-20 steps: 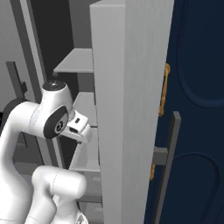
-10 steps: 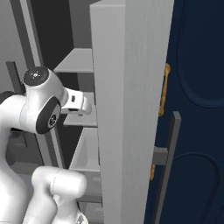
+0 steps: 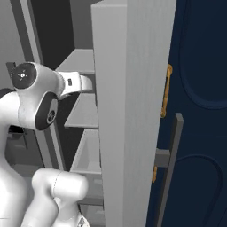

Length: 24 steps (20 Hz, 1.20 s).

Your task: Take the strawberry from the fridge and place it on top of the pancake, located on the dining counter.

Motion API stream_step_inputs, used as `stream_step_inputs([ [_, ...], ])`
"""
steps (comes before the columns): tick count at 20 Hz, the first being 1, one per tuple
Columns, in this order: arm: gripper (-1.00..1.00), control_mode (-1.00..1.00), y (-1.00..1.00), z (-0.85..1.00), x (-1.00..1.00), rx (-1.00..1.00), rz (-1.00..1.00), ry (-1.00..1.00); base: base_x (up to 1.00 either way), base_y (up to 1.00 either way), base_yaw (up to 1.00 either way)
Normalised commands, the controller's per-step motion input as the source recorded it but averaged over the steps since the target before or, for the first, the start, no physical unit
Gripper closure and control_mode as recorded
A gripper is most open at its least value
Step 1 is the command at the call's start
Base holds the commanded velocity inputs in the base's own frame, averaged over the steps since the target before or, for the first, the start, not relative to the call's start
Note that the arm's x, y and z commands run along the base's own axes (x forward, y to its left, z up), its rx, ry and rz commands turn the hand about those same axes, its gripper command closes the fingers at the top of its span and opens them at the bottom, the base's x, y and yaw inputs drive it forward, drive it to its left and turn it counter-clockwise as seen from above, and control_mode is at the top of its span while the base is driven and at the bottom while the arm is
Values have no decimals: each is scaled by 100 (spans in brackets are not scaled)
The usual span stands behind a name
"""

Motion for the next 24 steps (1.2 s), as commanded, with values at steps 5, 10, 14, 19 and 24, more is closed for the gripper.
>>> stream_step_inputs([
  [5, -100, -100, -4, 62, 76, 7, 0, 7, 0, 0, 0],
  [10, -100, -100, 0, 38, 95, 12, 0, 13, 0, 0, 0],
  [14, -100, -100, -5, 0, 100, 1, -2, 18, 0, 0, 0],
  [19, -100, -100, -9, 0, 100, 6, -1, 5, 0, 0, 0],
  [24, -100, -100, -8, -9, 89, 0, 0, 0, 0, 0, 0],
])
